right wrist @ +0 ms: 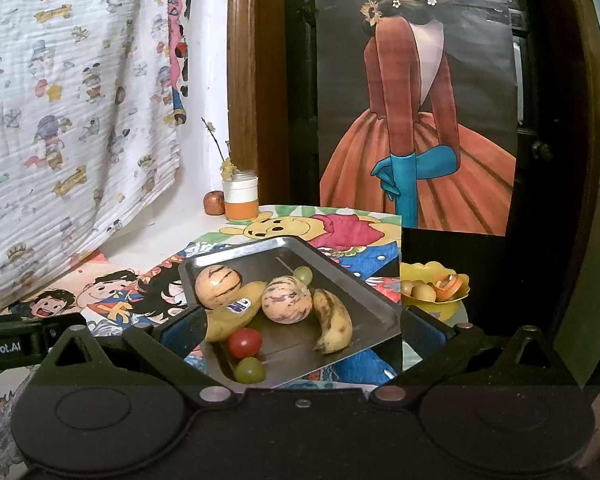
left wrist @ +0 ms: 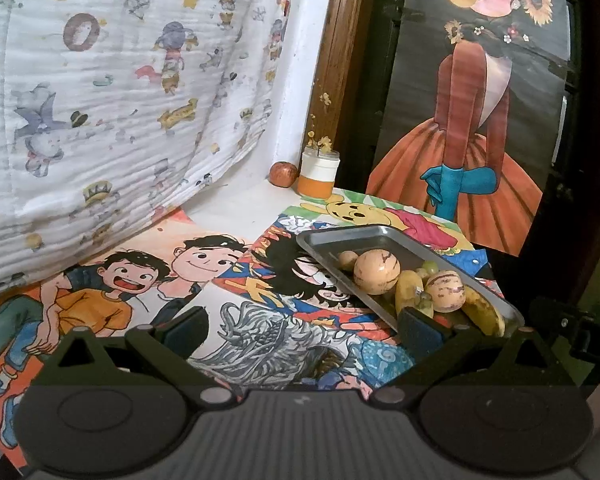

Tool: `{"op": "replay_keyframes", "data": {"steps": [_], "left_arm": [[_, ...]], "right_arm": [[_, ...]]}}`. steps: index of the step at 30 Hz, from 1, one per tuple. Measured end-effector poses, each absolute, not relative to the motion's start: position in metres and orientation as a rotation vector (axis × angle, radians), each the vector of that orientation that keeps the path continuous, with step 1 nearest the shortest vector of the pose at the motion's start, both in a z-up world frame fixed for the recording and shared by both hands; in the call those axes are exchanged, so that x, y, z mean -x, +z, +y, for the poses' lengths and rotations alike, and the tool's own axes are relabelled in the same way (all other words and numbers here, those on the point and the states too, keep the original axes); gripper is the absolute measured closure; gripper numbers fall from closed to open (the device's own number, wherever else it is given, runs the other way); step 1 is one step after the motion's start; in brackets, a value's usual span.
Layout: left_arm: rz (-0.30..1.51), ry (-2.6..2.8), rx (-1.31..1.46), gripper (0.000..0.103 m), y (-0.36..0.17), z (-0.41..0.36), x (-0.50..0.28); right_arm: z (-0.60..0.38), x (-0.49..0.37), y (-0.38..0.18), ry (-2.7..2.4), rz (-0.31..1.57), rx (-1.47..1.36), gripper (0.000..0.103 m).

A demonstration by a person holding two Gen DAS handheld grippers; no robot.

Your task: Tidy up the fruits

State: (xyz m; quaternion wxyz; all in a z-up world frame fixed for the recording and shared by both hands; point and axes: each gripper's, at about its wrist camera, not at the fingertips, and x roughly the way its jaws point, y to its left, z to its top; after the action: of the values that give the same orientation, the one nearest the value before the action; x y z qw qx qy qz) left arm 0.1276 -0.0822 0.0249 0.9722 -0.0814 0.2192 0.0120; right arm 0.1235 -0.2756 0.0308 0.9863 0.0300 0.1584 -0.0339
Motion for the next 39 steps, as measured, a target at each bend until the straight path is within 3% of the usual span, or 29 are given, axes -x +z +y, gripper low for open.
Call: {"op": "replay_keyframes", "data": {"steps": [39], "left_arm": [[0.417,0.076,0.140,0.000,0.023,-0.033,-0.076]], "right_arm": [[-0.227,-0.084,0.017,-0.081,0.307,-0.053,0.001]]}}
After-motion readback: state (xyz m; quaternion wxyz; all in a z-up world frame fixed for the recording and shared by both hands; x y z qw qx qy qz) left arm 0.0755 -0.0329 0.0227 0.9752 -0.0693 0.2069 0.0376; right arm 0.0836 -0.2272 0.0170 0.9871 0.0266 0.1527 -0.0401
